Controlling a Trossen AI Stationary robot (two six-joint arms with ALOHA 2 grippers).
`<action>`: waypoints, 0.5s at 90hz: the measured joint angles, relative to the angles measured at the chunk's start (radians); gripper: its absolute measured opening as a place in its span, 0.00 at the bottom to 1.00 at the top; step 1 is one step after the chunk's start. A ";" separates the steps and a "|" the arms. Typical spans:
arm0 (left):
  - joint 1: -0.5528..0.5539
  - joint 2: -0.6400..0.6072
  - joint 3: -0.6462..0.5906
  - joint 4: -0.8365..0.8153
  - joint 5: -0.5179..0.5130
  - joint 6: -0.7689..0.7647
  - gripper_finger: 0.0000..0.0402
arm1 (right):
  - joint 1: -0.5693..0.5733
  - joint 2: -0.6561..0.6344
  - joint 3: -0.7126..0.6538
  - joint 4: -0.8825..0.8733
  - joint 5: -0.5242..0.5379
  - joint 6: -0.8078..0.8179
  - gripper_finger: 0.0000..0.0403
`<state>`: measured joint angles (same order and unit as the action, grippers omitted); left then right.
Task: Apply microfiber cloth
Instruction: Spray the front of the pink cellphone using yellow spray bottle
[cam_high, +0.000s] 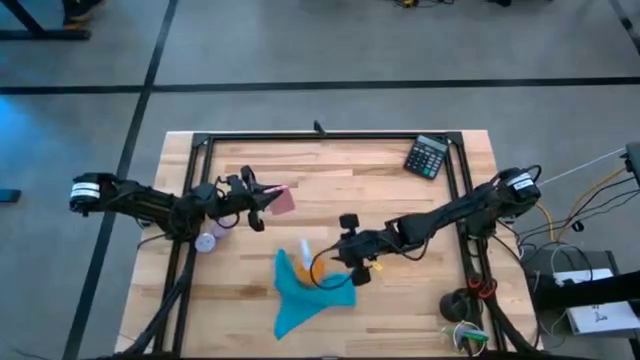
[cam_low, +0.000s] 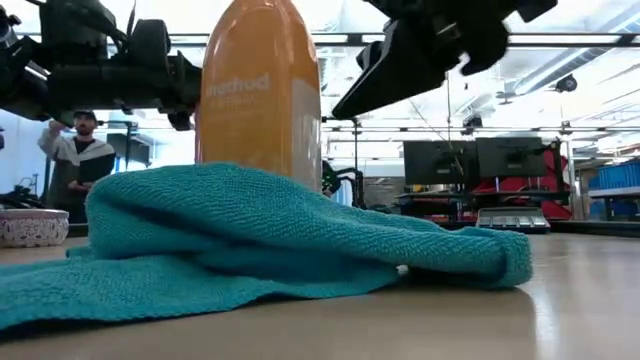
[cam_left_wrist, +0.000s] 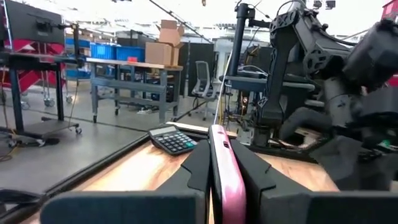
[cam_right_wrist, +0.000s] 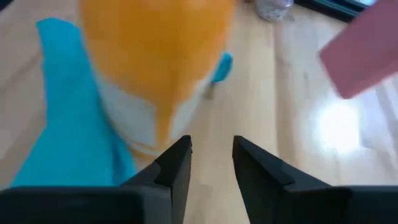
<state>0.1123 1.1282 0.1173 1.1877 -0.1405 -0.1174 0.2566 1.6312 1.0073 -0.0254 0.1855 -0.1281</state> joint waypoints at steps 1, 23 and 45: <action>-0.001 0.001 0.000 0.000 0.003 -0.006 0.04 | -0.003 0.000 0.000 0.000 0.000 -0.001 0.29; -0.013 0.015 0.025 0.003 0.026 -0.045 0.04 | -0.015 -0.046 0.069 -0.028 -0.001 -0.019 0.40; -0.013 0.028 0.084 -0.001 0.026 0.002 0.04 | -0.015 -0.058 0.180 -0.174 -0.002 0.056 0.58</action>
<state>0.0990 1.1566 0.2018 1.1870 -0.1141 -0.1154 0.2414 1.5730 1.1869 -0.1992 0.1831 -0.0717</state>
